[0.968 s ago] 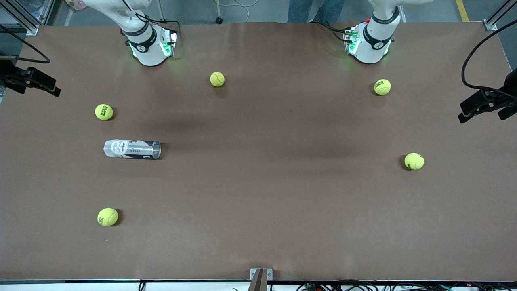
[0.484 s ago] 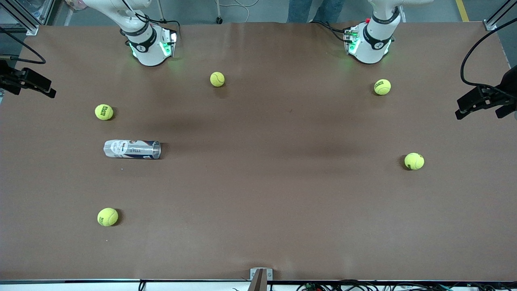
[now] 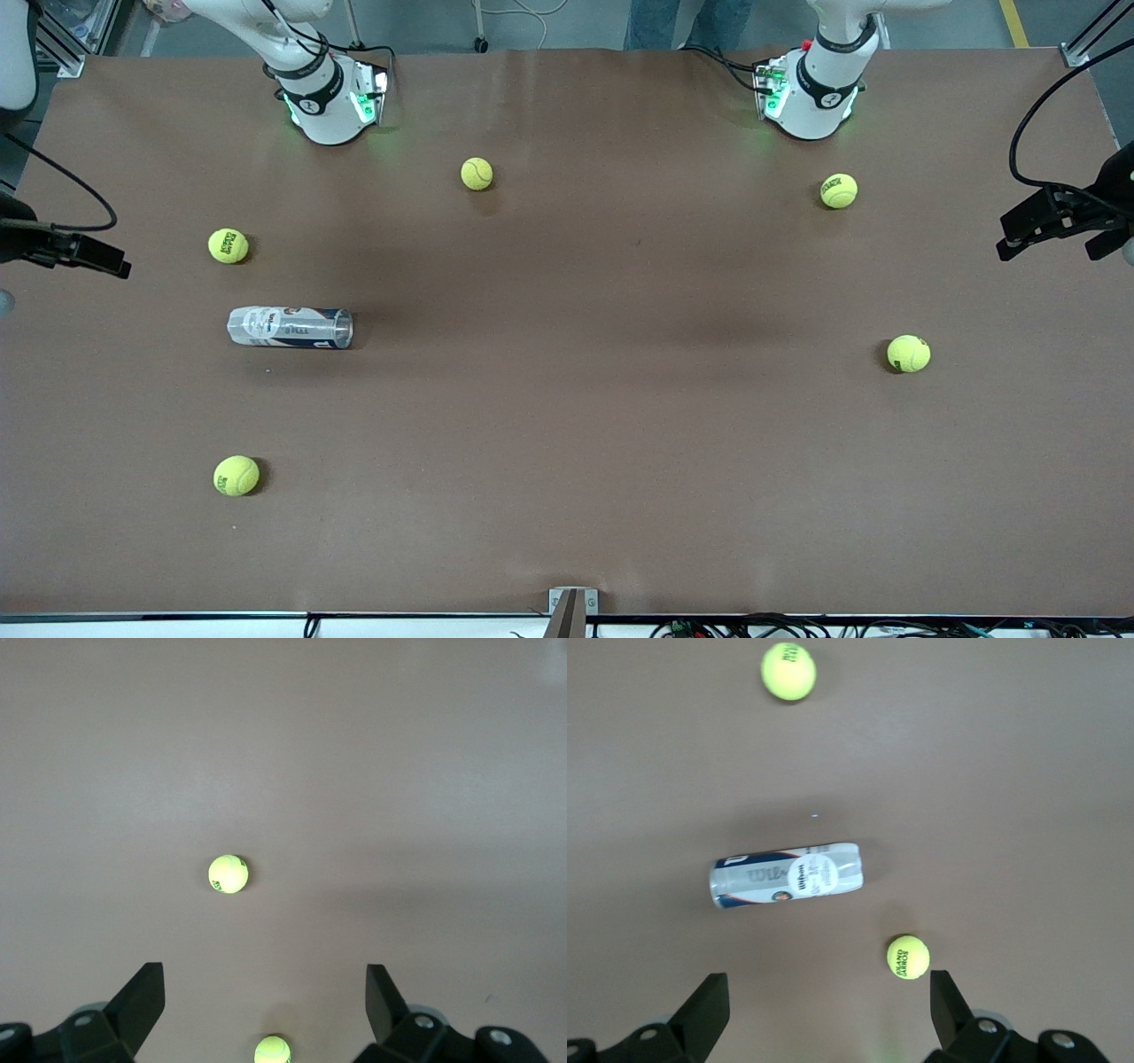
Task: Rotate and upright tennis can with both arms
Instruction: 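Reach the right gripper down to the lying white Wilson can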
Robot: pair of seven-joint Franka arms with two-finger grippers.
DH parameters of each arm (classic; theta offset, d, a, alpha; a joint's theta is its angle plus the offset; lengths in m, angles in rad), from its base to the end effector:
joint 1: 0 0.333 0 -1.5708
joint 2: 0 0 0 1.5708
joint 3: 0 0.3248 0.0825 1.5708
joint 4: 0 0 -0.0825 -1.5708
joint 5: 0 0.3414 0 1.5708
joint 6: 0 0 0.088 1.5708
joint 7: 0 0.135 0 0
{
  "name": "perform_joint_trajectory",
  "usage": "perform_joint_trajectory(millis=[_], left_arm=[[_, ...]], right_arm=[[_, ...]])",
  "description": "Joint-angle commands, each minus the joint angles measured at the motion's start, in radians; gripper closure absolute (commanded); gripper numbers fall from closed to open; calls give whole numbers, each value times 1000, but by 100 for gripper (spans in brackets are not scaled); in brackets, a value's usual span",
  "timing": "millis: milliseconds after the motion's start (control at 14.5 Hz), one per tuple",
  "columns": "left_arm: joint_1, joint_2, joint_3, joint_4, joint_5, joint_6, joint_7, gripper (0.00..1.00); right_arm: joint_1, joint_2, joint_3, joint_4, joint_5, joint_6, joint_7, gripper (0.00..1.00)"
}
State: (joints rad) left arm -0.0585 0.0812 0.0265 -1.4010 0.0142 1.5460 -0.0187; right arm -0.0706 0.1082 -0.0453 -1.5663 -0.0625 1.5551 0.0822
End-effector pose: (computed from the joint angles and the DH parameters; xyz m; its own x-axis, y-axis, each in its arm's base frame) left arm 0.5375 -0.0159 0.6333 0.9979 -0.0131 0.0641 -0.0122 -0.9998 -0.0151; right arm 0.5321 -0.0693 0.5495 0.9738 -0.1972 -0.1131 -0.1893 -0.9789 0.0765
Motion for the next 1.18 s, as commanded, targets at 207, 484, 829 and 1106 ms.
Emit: perform_joint_trajectory(millis=[207, 484, 829, 1106], left_arm=[[3, -14, -2, -6, -16, -10, 19, 0], [3, -14, -2, -7, -17, -10, 20, 0], [2, -14, -2, -7, -16, -10, 20, 0], [3, -14, -2, -7, -16, -10, 19, 0]], right_arm=[[-43, 31, 13, 8, 21, -16, 612, 0], [-35, 64, 13, -21, 46, -9, 982, 0], [-6, 67, 19, -153, 47, 88, 1267, 0], [17, 61, 19, -326, 47, 241, 1389, 0]])
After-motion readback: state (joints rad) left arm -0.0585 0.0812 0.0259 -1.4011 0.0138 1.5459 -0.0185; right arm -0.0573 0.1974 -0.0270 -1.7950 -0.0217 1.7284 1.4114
